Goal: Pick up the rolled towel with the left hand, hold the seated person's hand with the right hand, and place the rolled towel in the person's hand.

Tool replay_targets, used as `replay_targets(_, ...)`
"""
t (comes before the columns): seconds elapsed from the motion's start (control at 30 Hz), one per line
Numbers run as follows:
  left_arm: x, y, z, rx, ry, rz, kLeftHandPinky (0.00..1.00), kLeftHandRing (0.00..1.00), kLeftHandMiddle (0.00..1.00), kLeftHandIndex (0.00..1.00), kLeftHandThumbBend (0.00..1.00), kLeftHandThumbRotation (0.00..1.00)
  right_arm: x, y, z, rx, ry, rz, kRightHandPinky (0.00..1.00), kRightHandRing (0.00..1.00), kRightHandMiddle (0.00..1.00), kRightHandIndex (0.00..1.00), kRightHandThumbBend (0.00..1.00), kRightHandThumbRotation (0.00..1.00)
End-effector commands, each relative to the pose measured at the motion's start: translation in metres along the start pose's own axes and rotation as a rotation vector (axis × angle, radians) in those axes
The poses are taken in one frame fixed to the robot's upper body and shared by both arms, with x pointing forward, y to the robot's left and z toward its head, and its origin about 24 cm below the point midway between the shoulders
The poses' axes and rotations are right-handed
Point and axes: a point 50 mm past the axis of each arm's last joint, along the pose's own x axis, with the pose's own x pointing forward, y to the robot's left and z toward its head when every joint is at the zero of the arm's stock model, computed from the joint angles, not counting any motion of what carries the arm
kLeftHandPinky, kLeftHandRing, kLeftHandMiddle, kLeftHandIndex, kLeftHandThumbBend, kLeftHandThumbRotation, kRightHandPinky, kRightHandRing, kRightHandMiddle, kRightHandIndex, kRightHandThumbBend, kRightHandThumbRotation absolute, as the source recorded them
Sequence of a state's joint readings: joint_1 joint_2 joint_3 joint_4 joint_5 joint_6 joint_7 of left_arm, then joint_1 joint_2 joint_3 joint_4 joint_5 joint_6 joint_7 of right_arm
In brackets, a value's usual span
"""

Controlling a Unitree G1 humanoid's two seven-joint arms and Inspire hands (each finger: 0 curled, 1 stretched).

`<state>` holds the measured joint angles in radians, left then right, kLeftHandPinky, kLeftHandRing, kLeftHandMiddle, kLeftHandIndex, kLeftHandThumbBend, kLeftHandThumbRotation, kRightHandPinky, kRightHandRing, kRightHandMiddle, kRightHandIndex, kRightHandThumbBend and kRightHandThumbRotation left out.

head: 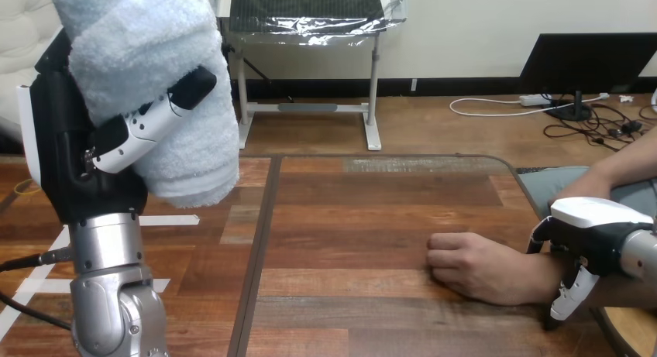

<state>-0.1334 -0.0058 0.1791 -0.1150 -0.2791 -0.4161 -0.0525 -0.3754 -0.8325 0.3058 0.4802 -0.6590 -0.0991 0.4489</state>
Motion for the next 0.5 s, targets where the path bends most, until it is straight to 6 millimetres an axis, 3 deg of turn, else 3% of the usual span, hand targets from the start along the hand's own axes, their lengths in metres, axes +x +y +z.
replay_targets(0.0, 0.0145, -0.0084, 0.0130, -0.034, -0.084, -0.030, 0.22, 0.28, 0.34, 0.39, 0.54, 0.00, -0.0072, -0.0227, -0.0066, 0.016, 0.019, -0.064, 0.38, 0.53, 0.62, 0.71, 0.95, 0.15)
replay_targets(0.3, 0.0150, -0.0087, 0.0141, -0.036, -0.083, -0.020, 0.22, 0.27, 0.34, 0.39, 0.55, 0.00, -0.0076, -0.0220, -0.0064, 0.022, 0.017, -0.055, 0.38, 0.54, 0.62, 0.72, 0.99, 0.14)
replay_targets(0.47, 0.0153, -0.0089, 0.0145, -0.039, -0.082, -0.021, 0.22, 0.27, 0.34, 0.39, 0.55, 0.00, -0.0070, -0.0214, -0.0069, 0.026, 0.020, -0.050, 0.34, 0.49, 0.59, 0.72, 0.99, 0.13)
